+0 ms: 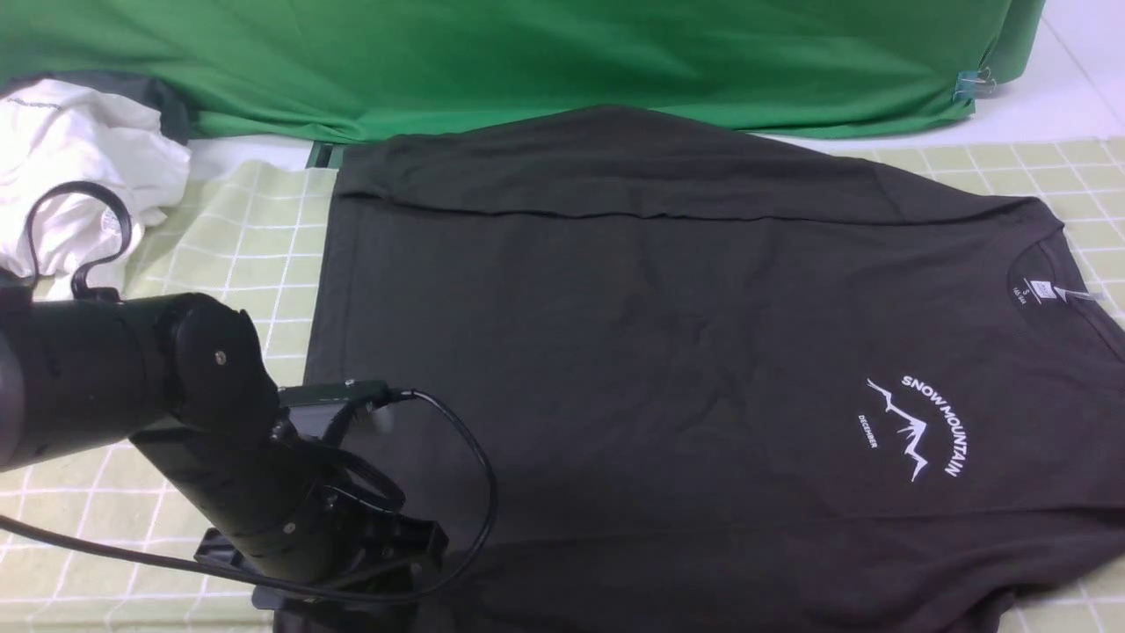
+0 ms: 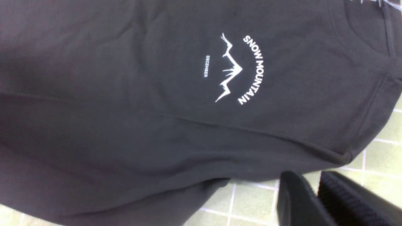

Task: Fold a long-sleeved shirt over a green coffee tablecloth.
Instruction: 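Grasp the left edge of the dark T-shirt lying flat on the table, then fold the left side of the black T-shirt inward over its body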

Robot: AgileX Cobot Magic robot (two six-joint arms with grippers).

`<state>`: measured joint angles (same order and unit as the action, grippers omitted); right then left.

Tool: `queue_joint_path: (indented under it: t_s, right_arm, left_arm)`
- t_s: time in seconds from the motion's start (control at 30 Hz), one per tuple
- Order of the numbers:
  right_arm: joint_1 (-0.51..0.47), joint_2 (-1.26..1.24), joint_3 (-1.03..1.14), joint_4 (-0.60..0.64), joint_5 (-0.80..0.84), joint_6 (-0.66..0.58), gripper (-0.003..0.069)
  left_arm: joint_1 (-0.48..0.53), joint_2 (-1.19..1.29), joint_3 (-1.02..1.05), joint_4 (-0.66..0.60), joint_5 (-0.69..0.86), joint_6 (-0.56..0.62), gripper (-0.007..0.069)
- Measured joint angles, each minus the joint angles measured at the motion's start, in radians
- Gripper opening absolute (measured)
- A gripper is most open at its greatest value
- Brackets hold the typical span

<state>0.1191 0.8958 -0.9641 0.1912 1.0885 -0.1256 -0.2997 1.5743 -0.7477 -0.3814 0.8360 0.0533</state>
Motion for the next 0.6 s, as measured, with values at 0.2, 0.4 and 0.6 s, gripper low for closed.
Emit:
queue_joint_path:
  t_s: [0.2,0.4,0.6]
  right_arm:
    - [0.000,0.000,0.000,0.001,0.000,0.000,0.0123]
    - [0.000,0.000,0.000,0.001,0.000,-0.002,0.0124]
    - [0.000,0.000,0.000,0.001,0.000,-0.004,0.0129]
  left_arm:
    - [0.000,-0.030,-0.012,-0.016,0.031,0.054,0.0041]
    - [0.000,-0.159,-0.140,-0.008,0.130,0.012,0.0017]
    - [0.000,-0.191,-0.421,0.096,0.216,-0.093,0.0017]
